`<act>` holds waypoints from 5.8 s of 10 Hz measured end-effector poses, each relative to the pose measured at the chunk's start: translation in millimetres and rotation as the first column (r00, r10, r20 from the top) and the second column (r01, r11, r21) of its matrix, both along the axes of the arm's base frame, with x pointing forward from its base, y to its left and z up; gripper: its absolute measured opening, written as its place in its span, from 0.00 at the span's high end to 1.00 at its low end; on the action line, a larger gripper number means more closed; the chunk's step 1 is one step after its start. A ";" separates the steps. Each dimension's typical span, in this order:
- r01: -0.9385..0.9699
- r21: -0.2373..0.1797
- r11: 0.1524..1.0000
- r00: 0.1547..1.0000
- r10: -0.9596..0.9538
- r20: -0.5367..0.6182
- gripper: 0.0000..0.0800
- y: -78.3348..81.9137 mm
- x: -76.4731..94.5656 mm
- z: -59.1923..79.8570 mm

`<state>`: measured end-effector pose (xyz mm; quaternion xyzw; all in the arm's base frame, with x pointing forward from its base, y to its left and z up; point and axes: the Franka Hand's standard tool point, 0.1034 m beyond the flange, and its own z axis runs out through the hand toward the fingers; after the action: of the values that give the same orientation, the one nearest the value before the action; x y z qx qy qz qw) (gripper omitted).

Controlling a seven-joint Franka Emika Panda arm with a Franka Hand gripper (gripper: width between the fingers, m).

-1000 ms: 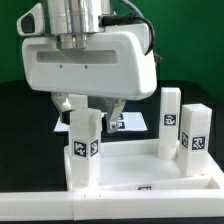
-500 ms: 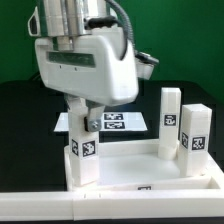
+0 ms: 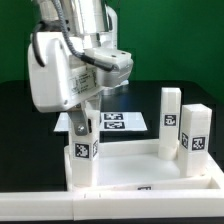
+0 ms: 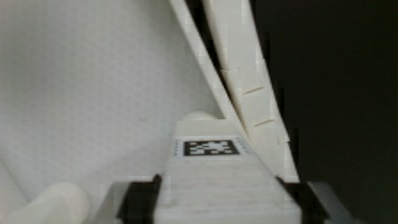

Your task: Assemble desk

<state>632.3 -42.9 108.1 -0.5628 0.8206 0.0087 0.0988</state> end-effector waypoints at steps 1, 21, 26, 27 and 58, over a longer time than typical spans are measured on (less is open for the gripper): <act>0.009 0.001 1.000 1.000 -0.009 -0.001 0.64 0.1 0.0 -0.1; -0.758 -0.151 0.634 0.647 0.761 -0.048 0.64 -1.9 -2.6 -2.5; -0.249 -0.042 0.968 0.968 0.248 -0.025 0.64 3.2 1.0 -5.4; -0.195 -0.035 0.980 0.981 0.194 -0.029 0.64 3.5 1.1 -5.4; 0.011 -0.026 1.000 1.000 -0.012 -0.021 0.63 -7.0 -0.5 -8.3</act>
Offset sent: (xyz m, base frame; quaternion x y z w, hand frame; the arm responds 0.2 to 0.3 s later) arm 0.0034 0.0109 0.0025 -0.0116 -0.0745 -0.3561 0.9314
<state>631.9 -49.9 99.8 -0.5591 0.8250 0.0032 0.0828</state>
